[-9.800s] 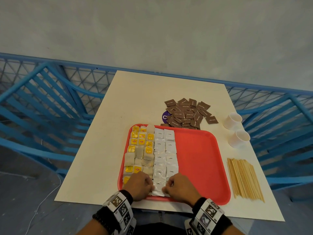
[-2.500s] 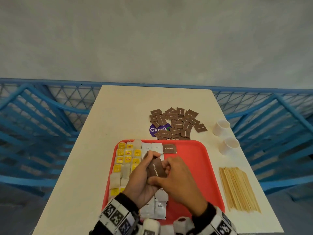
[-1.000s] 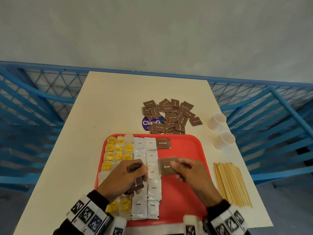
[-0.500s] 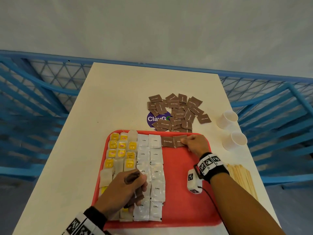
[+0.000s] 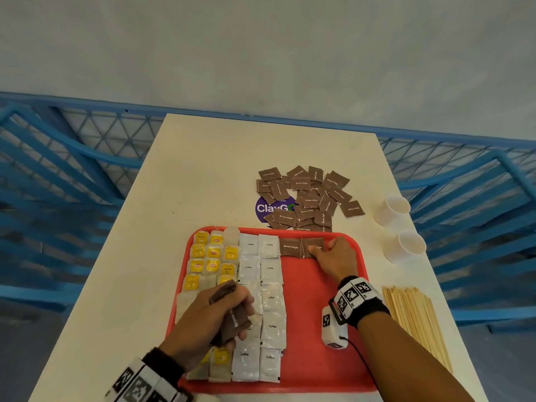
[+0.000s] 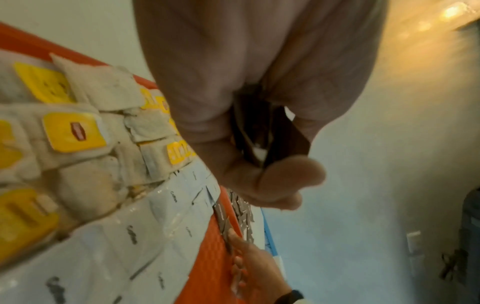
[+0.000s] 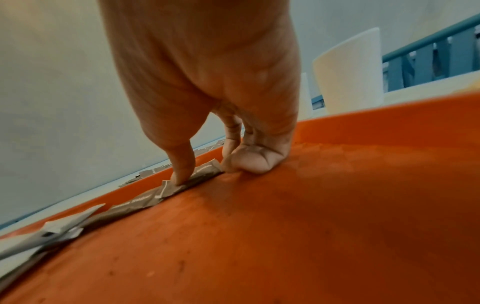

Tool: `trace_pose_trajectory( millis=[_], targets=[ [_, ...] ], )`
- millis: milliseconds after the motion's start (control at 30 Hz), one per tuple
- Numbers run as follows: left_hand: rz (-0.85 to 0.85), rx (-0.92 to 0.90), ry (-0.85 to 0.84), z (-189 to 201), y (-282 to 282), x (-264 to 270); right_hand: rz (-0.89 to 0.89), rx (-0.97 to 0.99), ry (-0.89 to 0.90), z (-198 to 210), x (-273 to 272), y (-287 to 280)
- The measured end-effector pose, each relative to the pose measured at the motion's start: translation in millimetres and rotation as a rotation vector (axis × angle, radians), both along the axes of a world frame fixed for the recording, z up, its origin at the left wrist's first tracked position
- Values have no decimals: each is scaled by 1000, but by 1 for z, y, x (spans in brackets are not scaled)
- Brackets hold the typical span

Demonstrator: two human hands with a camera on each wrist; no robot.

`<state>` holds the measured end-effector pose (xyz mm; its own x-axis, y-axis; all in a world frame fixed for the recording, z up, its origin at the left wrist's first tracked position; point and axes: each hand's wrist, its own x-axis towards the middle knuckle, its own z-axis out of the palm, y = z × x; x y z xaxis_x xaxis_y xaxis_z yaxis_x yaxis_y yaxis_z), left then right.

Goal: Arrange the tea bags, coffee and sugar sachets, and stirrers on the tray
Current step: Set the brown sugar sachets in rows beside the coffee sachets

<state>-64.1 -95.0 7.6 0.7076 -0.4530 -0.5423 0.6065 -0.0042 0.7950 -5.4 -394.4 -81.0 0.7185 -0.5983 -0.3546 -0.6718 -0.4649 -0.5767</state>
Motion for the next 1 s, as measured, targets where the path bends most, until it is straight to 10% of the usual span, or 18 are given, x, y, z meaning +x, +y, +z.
trace_pose_trajectory(
  millis=[167,333,1000],
  targets=[
    [63,-247,137,17,-7,5,138,-7,-253,65,-27,29],
    [68,-203,-40,30,-31,0,473,440,-221,135,-101,87],
    [-129,-42,-362,51,-26,-24,706,429,-386,156,-140,68]
  ],
)
